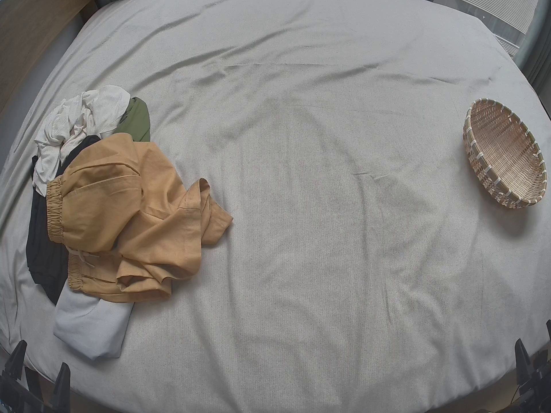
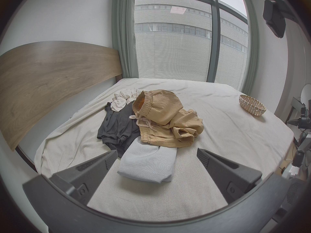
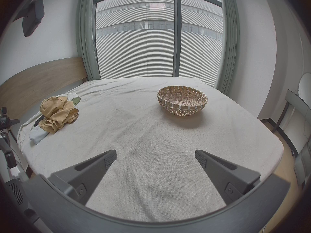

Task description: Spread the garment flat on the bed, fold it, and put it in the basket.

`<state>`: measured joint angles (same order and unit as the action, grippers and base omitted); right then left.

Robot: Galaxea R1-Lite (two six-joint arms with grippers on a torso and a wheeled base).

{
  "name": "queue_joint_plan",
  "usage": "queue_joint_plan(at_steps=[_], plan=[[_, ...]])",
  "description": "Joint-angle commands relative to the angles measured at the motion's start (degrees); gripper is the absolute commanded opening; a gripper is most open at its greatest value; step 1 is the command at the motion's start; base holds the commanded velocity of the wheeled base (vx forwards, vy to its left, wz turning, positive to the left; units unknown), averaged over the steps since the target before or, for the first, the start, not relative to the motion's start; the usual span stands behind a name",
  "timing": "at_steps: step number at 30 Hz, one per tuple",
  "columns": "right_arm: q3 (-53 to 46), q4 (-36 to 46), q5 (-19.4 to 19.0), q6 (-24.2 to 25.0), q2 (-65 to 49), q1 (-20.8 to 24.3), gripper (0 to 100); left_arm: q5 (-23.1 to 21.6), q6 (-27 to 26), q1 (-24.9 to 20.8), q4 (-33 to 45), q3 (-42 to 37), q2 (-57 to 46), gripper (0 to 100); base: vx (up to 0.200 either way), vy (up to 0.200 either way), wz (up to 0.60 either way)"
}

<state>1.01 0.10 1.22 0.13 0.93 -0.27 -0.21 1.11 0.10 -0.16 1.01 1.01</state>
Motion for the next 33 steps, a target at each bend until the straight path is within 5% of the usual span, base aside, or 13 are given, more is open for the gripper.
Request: queue_joint_plan(at_steps=[1, 7, 10, 12, 20, 24, 26, 28, 29, 31, 33], plan=[[-0.9, 0.0, 0.0, 0.0, -0.7, 0.0, 100, 0.3, 0.8, -0.1, -1.2, 1.0, -0.6, 100, 0.000, 0.000, 0.00], [-0.9, 0.0, -0.1, 0.0, -0.7, 0.0, 100, 1.4, 4.7, -3.9, 2.0, 18.6, 8.7, 100, 0.000, 0.000, 0.00], [-0.9, 0.0, -0.1, 0.0, -0.7, 0.0, 100, 1.1, 8.7, -5.8, 2.1, 20.8, 13.0, 100, 0.000, 0.000, 0.00], [-1.0, 0.0, -0.1, 0.0, -0.7, 0.0, 100, 0.0, 17.3, -9.0, 1.4, 23.2, 21.0, 100, 0.000, 0.000, 0.00], [-0.9, -0.1, -0.1, 0.0, -0.7, 0.0, 100, -1.0, 23.6, -11.0, -8.8, 26.3, 40.7, 100, 0.000, 0.000, 0.00], [-0.9, 0.0, -0.2, 0.0, -0.7, 0.0, 100, -2.2, 23.3, -4.1, -14.2, 28.1, 49.7, 100, 0.000, 0.000, 0.00], [-0.9, 0.0, -0.2, 0.0, -0.7, 0.1, 100, -6.8, 22.4, 1.0, -17.3, 29.3, 53.9, 100, 0.000, 0.000, 0.00], [-0.9, 0.0, -0.2, 0.0, -0.7, 0.0, 100, -7.2, 22.3, 1.2, -17.5, 29.3, 54.2, 100, 0.000, 0.000, 0.00], [-0.9, 0.0, -0.1, 0.1, -0.7, 0.0, 100, -12.4, 19.9, 8.4, -19.4, 30.1, 58.1, 100, 0.000, 0.000, 0.00], [-0.9, 0.0, -0.1, 0.0, -0.7, 0.0, 100, -15.6, 18.8, 13.2, -20.2, 30.6, 60.6, 100, 0.000, 0.000, 0.00], [-0.9, 0.0, -0.1, 0.0, -0.7, 0.0, 100, -16.8, 18.8, 14.3, -20.5, 30.7, 61.5, 100, 0.000, 0.000, 0.00]])
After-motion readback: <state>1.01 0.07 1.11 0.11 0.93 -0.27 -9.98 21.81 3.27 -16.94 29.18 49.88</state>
